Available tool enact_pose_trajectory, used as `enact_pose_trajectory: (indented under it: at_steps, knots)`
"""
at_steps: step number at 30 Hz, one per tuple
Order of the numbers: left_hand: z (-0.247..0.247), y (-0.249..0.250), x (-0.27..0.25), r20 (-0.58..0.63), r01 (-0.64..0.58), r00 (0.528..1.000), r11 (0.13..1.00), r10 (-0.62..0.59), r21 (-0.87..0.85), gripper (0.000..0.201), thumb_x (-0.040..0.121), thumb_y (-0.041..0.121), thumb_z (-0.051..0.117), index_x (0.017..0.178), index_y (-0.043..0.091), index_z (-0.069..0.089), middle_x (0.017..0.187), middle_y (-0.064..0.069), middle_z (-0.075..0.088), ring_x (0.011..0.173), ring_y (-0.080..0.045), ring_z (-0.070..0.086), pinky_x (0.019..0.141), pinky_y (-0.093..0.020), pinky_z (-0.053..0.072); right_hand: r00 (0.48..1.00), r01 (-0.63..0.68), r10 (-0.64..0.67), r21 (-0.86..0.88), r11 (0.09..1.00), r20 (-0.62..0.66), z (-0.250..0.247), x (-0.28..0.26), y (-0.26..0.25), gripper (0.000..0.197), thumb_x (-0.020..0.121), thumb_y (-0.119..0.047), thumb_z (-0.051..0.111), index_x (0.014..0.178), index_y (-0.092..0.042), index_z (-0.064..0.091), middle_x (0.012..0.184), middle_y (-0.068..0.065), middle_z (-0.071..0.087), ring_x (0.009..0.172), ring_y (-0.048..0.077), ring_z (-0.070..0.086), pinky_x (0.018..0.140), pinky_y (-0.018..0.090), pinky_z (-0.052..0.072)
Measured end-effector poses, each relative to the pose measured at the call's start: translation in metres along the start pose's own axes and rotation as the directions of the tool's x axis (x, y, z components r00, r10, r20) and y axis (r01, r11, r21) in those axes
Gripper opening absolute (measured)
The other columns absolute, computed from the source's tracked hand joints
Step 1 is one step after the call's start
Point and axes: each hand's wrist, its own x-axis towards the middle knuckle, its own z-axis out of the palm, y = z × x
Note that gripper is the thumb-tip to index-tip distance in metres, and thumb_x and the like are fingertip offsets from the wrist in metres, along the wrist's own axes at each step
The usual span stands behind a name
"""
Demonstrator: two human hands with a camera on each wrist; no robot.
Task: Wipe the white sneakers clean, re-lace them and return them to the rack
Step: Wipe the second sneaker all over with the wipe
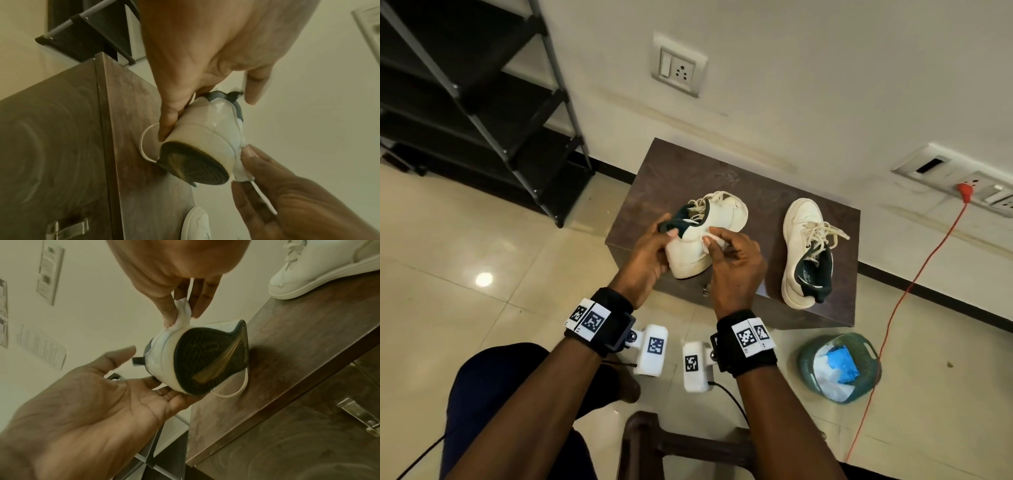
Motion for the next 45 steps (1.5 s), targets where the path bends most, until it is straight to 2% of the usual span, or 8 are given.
enact_pose_trajectory:
  at_steps: [5,12,17,23,29,37,42,45]
  knots:
    - [0.000,0.002,-0.002,-0.021,-0.116,0.992,0.977,0.121,0.181,0.030,0.099,0.024,0.062,0.127,0.016,0.054,0.120,0.004,0.068,0.104,-0.015,0.064,0.078,-0.040,0.054,0.998,0.044,-0.044,-0.002,0.999,0.055,0.001,-0.002,-0.003,0.016,0.084,-0.002,0.078,0.097,-0.012,0.080,0.097,0.003,0.074,0.092,0.022,0.071,0.078,0.044,0.060]
    - [0.002,0.001,0.002,-0.036,-0.145,0.987,0.968,0.155,0.204,0.016,0.101,0.025,0.059,0.114,0.018,0.052,0.107,0.004,0.069,0.095,-0.009,0.063,0.073,-0.030,0.053,0.992,0.121,-0.125,-0.158,0.980,-0.020,0.007,0.003,-0.013,0.028,0.083,0.009,0.070,0.101,-0.010,0.080,0.098,0.007,0.066,0.089,0.017,0.066,0.077,0.017,0.051]
    - [-0.001,0.005,0.004,-0.005,-0.125,0.992,0.972,0.128,0.201,0.018,0.105,0.026,0.054,0.117,0.012,0.052,0.101,-0.002,0.066,0.086,-0.011,0.063,0.064,-0.025,0.055,0.910,0.387,-0.311,-0.288,0.876,0.275,0.015,-0.016,-0.024,0.021,0.087,0.000,0.070,0.104,-0.011,0.078,0.095,0.004,0.067,0.090,0.017,0.062,0.078,0.026,0.050]
    - [-0.001,-0.001,0.004,0.025,-0.113,0.994,0.975,0.110,0.191,0.013,0.105,0.023,0.052,0.112,0.012,0.050,0.105,-0.007,0.058,0.091,-0.014,0.057,0.069,-0.030,0.052,0.985,0.168,-0.172,-0.308,0.936,0.016,0.011,0.019,-0.011,0.020,0.086,-0.001,0.072,0.103,-0.011,0.078,0.101,0.008,0.069,0.092,0.022,0.067,0.079,0.019,0.052]
    - [-0.001,-0.002,0.004,0.002,-0.114,0.993,0.970,0.116,0.213,0.015,0.109,0.025,0.043,0.111,0.014,0.052,0.084,0.007,0.068,0.077,-0.003,0.063,0.065,-0.022,0.054,0.907,0.373,-0.278,-0.298,0.879,0.315,0.020,-0.016,-0.025,0.025,0.088,0.002,0.065,0.106,-0.012,0.078,0.092,0.004,0.058,0.086,0.019,0.057,0.072,0.029,0.048]
    - [0.004,-0.007,0.009,-0.010,-0.092,0.995,0.971,0.097,0.222,0.018,0.104,0.037,0.053,0.099,0.020,0.053,0.107,-0.010,0.064,0.100,-0.022,0.059,0.090,-0.054,0.050,0.982,0.186,-0.172,-0.354,0.917,0.071,0.008,0.019,-0.014,0.027,0.085,0.005,0.069,0.099,-0.014,0.080,0.095,0.005,0.064,0.086,0.013,0.062,0.075,0.018,0.050]
    - [0.005,-0.007,0.014,-0.024,-0.094,0.994,0.968,0.103,0.235,0.027,0.105,0.037,0.051,0.112,0.011,0.052,0.111,-0.015,0.069,0.101,-0.021,0.065,0.081,-0.044,0.055,0.892,0.398,-0.270,-0.345,0.850,0.363,0.003,-0.039,-0.012,0.018,0.087,0.002,0.070,0.097,-0.012,0.077,0.091,0.002,0.061,0.083,0.017,0.058,0.068,0.027,0.049]
    - [0.008,-0.010,0.013,-0.002,-0.098,0.995,0.960,0.102,0.263,0.027,0.105,0.037,0.051,0.110,0.011,0.050,0.102,-0.011,0.067,0.095,-0.019,0.063,0.078,-0.042,0.055,0.899,0.398,-0.284,-0.354,0.846,0.333,-0.004,-0.036,-0.003,0.019,0.085,0.001,0.073,0.098,-0.012,0.078,0.089,0.002,0.063,0.082,0.018,0.058,0.067,0.029,0.049]
